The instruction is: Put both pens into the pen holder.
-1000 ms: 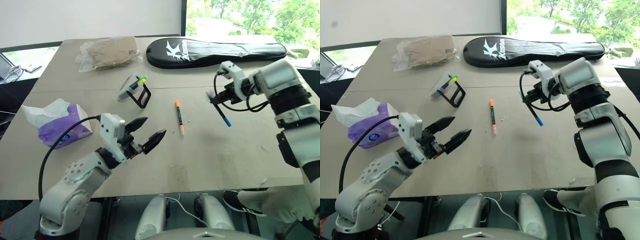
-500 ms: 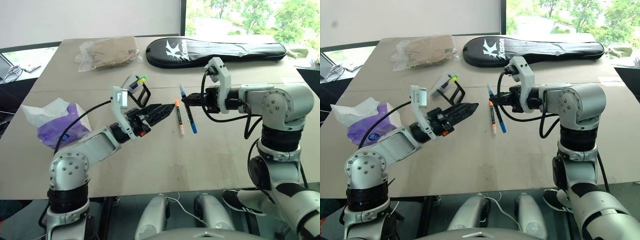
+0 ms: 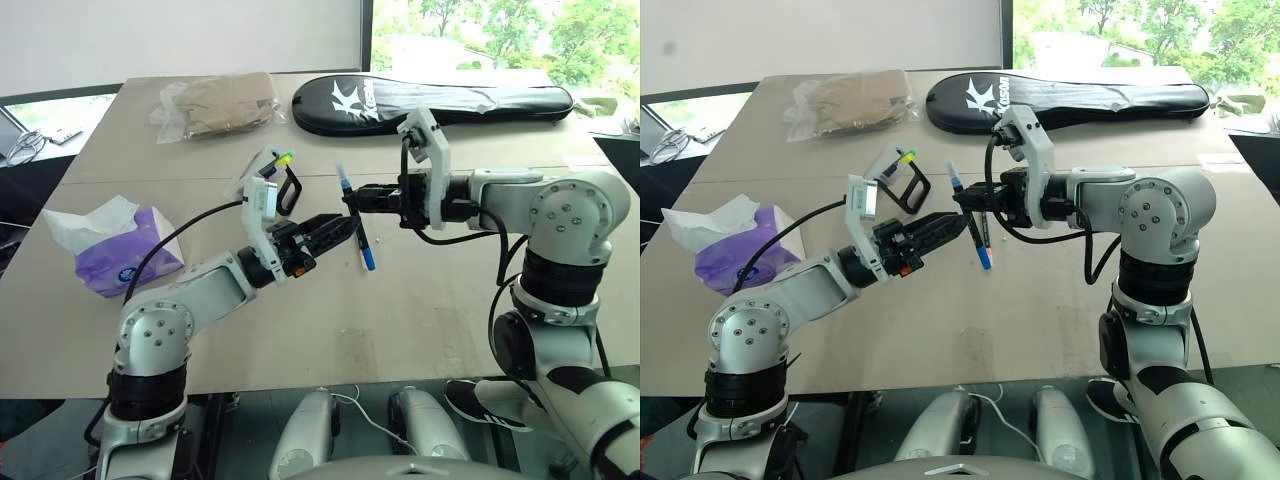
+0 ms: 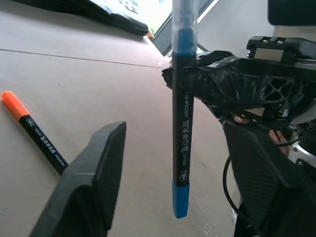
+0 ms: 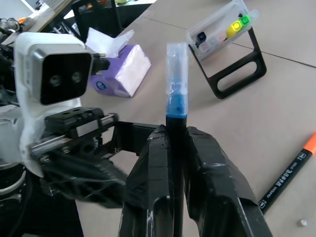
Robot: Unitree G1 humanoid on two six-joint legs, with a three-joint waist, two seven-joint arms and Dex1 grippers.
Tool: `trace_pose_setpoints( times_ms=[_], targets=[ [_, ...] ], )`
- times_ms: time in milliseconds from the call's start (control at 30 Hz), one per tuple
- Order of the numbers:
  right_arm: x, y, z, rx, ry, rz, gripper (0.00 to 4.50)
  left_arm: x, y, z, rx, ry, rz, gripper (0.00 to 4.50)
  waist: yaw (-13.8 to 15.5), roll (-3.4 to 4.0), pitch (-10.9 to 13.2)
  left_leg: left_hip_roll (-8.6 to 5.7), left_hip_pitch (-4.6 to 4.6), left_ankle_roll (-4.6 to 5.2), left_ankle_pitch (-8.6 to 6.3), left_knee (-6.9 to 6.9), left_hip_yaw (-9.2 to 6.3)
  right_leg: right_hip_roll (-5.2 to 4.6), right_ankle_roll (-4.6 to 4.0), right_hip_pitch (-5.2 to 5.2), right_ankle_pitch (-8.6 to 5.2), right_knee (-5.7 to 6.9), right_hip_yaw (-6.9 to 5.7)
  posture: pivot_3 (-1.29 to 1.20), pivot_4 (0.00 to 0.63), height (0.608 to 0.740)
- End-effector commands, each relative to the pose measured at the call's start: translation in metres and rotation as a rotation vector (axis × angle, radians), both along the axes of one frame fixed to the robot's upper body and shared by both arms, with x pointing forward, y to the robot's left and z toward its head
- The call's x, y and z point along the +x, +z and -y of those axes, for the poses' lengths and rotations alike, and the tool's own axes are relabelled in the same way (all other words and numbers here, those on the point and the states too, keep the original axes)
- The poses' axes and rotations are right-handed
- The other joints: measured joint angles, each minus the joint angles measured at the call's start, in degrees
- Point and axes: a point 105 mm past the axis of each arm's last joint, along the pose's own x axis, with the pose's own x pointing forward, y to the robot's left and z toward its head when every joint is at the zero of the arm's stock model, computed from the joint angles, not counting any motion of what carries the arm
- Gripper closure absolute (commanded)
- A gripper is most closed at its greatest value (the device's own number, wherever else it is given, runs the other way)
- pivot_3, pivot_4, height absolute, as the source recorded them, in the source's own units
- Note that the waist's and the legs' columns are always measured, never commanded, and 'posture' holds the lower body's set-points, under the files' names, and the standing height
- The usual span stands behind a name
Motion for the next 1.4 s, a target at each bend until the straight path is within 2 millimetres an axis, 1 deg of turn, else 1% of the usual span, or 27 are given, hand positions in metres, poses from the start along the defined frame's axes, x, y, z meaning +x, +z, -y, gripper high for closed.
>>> trace_pose_setpoints(
  times_ms=[33,100,133,167,300,367,400,433,467,500,567,600,667,700,767,833,900,967,1067,1133,1167,1267,1400],
  targets=[
    [-0.013,0.011,-0.009,0.000,0.067,0.055,4.50,-0.001,0.010,0.001,-0.013,-0.007,0.051,3.07,0.05,0.00,0.00,0.00,-0.01,0.00,0.00,0.00,0.00,0.00,0.00,0.00,0.00,0.00,0.00,0.00,0.150,0.740],
    [-0.016,0.012,-0.011,0.005,0.087,0.053,4.50,-0.002,0.009,0.002,-0.011,-0.011,0.054,3.96,0.08,0.00,0.00,0.00,-0.01,0.01,0.00,0.00,0.00,0.00,0.00,0.00,0.00,0.00,0.00,0.00,0.150,0.740],
    [-0.018,0.012,-0.011,0.007,0.094,0.053,4.50,-0.002,0.009,0.002,-0.013,-0.012,0.055,4.29,0.08,0.00,0.00,0.00,-0.01,0.01,0.00,0.00,0.00,0.00,0.00,0.00,0.00,0.00,0.00,0.00,0.150,0.740],
    [-0.019,0.012,-0.012,0.008,0.098,0.052,4.50,-0.002,0.009,0.002,-0.013,-0.012,0.057,4.48,0.08,0.00,0.00,0.00,-0.01,0.01,0.00,0.00,0.00,0.00,0.00,0.00,0.00,0.00,-0.01,0.00,0.150,0.740],
    [-0.020,0.012,-0.012,0.006,0.095,0.052,4.50,-0.003,0.010,0.002,-0.013,-0.015,0.064,4.48,0.04,0.00,0.00,0.01,-0.01,0.01,0.00,0.00,0.00,0.00,0.00,0.00,0.00,0.00,-0.01,0.00,0.150,0.740],
    [-0.018,0.015,-0.008,-0.014,0.055,0.127,4.50,-0.002,0.010,-0.003,0.001,0.010,0.081,4.48,0.01,0.00,0.00,0.01,-0.01,0.02,0.00,0.00,0.00,0.01,0.00,0.00,0.00,0.00,-0.01,0.00,0.150,0.740],
    [-0.018,0.017,-0.005,-0.019,0.047,0.157,3.60,-0.001,0.011,-0.006,0.007,0.029,0.093,4.50,0.01,0.00,0.00,0.01,-0.01,0.02,0.00,0.00,0.01,0.01,0.00,0.00,0.00,0.00,-0.02,0.00,0.150,0.740],
    [-0.019,0.021,-0.001,-0.005,0.040,0.188,3.36,0.000,0.014,-0.010,0.015,0.055,0.110,4.50,0.02,0.00,0.00,0.01,-0.01,0.02,0.00,0.00,0.01,0.01,0.00,0.00,0.00,0.00,-0.02,0.00,0.150,0.740],
    [-0.018,0.025,0.005,0.004,0.026,0.222,2.84,0.002,0.017,-0.014,0.022,0.080,0.134,4.50,0.07,0.00,0.00,0.01,0.00,0.02,-0.01,0.00,0.00,0.02,0.00,0.00,0.00,0.00,-0.02,0.00,0.150,0.740],
    [-0.018,0.031,0.012,0.006,0.005,0.286,2.57,0.004,0.021,-0.018,0.038,0.109,0.165,4.50,0.14,0.00,0.00,0.01,-0.02,0.03,-0.01,0.00,0.00,0.02,0.01,0.00,0.00,-0.02,-0.04,0.00,0.150,0.740],
    [-0.023,0.038,0.023,0.000,-0.010,0.410,1.79,0.006,0.030,-0.023,0.055,0.152,0.216,4.50,0.50,-0.01,0.00,-0.02,-0.04,0.11,-0.05,0.01,-0.05,0.04,0.02,0.04,-0.01,-0.09,-0.13,0.00,0.150,0.740],
    [-0.029,0.042,0.030,0.009,0.007,0.466,1.32,0.006,0.038,-0.025,0.067,0.166,0.256,4.50,0.47,-0.01,0.00,-0.02,-0.05,0.13,-0.06,0.01,-0.08,0.06,0.02,0.08,0.00,-0.13,-0.16,0.00,0.150,0.740],
    [-0.041,0.042,0.042,0.007,0.045,0.538,0.37,0.005,0.060,-0.023,0.044,0.170,0.330,4.50,0.67,-0.06,0.03,-0.03,-0.04,0.13,-0.07,0.01,-0.08,0.04,0.03,0.13,-0.01,-0.19,-0.18,0.00,0.150,0.740],
    [-0.044,0.040,0.048,-0.005,0.055,0.562,0.06,0.006,0.070,-0.024,0.045,0.188,0.365,4.50,0.57,-0.07,0.03,-0.03,-0.07,0.14,-0.07,0.02,-0.17,0.04,0.04,0.18,-0.01,-0.23,-0.20,0.00,0.150,0.740],
    [-0.048,0.031,0.057,-0.029,0.069,0.568,0.06,0.008,0.084,-0.026,0.118,0.233,0.459,4.50,0.48,-0.10,0.03,-0.01,-0.03,0.16,-0.08,0.03,-0.16,0.01,0.04,0.24,-0.01,-0.24,-0.21,0.00,0.150,0.740],
    [-0.050,0.019,0.069,-0.031,0.057,0.594,0.06,0.017,0.098,-0.029,0.356,0.340,0.678,4.50,0.18,-0.11,0.03,0.02,0.05,0.17,-0.09,0.01,-0.13,0.02,0.04,0.30,-0.01,-0.25,-0.19,0.00,0.150,0.740],
    [-0.052,0.015,0.073,-0.018,0.042,0.620,0.06,0.024,0.103,-0.031,0.557,0.412,0.845,4.50,0.13,-0.10,0.04,0.02,0.19,0.19,-0.10,-0.09,-0.01,0.11,0.03,0.37,-0.01,-0.24,-0.14,0.00,0.150,0.740],
    [-0.051,0.017,0.072,0.034,0.022,0.631,0.06,0.033,0.100,-0.034,0.696,0.455,0.950,4.50,0.09,-0.07,0.06,0.06,0.37,0.22,-0.12,-0.19,0.28,0.16,0.03,0.37,-0.01,-0.18,0.10,0.00,0.150,0.740],
    [-0.052,0.015,0.070,0.050,0.012,0.645,0.06,0.045,0.093,-0.039,0.810,0.494,1.027,4.50,0.32,-0.11,0.08,0.10,0.59,0.27,-0.15,-0.24,0.41,0.20,0.04,0.53,-0.02,-0.21,0.24,0.00,0.150,0.740],
    [-0.053,0.013,0.069,0.058,0.005,0.648,0.06,0.051,0.088,-0.041,0.852,0.500,1.062,4.50,0.38,-0.13,0.09,0.11,0.59,0.27,-0.15,-0.23,0.38,0.18,0.05,0.53,-0.02,-0.21,0.21,0.00,0.150,0.740],
    [-0.053,0.012,0.069,0.058,0.001,0.647,0.06,0.058,0.084,-0.043,0.880,0.511,1.067,4.50,0.41,-0.18,0.13,0.11,0.59,0.27,-0.15,-0.23,0.37,0.16,0.05,0.53,-0.02,-0.21,0.21,0.00,0.150,0.740],
    [-0.053,0.011,0.069,0.056,-0.017,0.650,0.06,0.075,0.077,-0.049,0.900,0.541,1.069,4.50,0.57,-0.24,0.16,0.11,0.52,0.26,-0.14,-0.22,0.32,0.07,0.05,0.51,-0.02,-0.23,0.16,0.00,0.150,0.740],
    [-0.053,0.011,0.070,0.052,-0.036,0.661,0.06,0.089,0.069,-0.051,0.948,0.524,1.073,4.50,0.59,-0.26,0.17,0.10,0.48,0.26,-0.14,-0.18,0.28,0.04,0.05,0.51,-0.01,-0.23,0.12,0.00,0.150,0.740]
  ],
)
